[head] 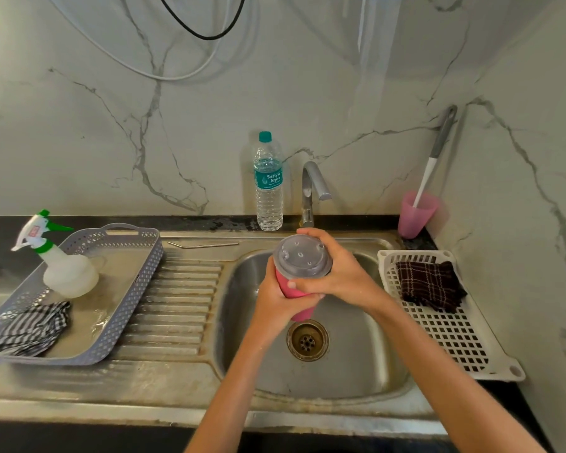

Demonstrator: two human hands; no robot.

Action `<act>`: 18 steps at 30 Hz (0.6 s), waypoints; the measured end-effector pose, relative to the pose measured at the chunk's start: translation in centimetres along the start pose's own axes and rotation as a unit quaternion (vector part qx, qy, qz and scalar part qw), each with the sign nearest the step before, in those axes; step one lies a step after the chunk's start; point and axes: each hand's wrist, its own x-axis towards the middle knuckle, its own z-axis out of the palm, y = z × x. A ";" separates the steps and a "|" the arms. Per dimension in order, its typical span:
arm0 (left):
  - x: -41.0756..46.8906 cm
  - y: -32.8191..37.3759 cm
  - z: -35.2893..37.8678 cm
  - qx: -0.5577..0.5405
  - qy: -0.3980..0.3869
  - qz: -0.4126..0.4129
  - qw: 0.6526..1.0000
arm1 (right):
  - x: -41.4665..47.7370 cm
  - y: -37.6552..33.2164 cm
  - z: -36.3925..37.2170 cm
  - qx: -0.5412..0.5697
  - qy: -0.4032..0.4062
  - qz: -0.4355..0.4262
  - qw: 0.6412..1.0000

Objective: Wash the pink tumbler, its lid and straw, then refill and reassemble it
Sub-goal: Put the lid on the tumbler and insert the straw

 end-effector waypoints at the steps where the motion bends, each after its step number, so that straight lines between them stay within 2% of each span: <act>1: 0.0 -0.1 0.1 0.003 0.011 0.005 1.000 | 0.0 0.2 0.4 0.000 0.023 0.000 1.000; 4: -0.1 -0.4 0.8 0.006 0.049 0.016 0.999 | 0.1 0.9 2.0 -0.026 0.093 0.003 0.995; 7: 0.0 -1.2 1.9 0.005 0.137 0.010 0.990 | 0.3 1.3 4.8 -0.047 0.200 0.030 0.978; 8: 0.0 -1.4 2.1 -0.006 0.160 0.003 0.987 | 0.5 1.3 5.7 -0.045 0.214 0.036 0.975; 12: 0.6 -2.2 0.9 0.000 0.177 0.002 0.984 | 2.1 1.7 7.0 -0.072 0.176 0.033 0.981; 18: 1.7 -4.0 -2.7 0.021 0.113 -0.019 0.993 | 4.2 1.0 4.6 -0.045 0.009 0.036 0.998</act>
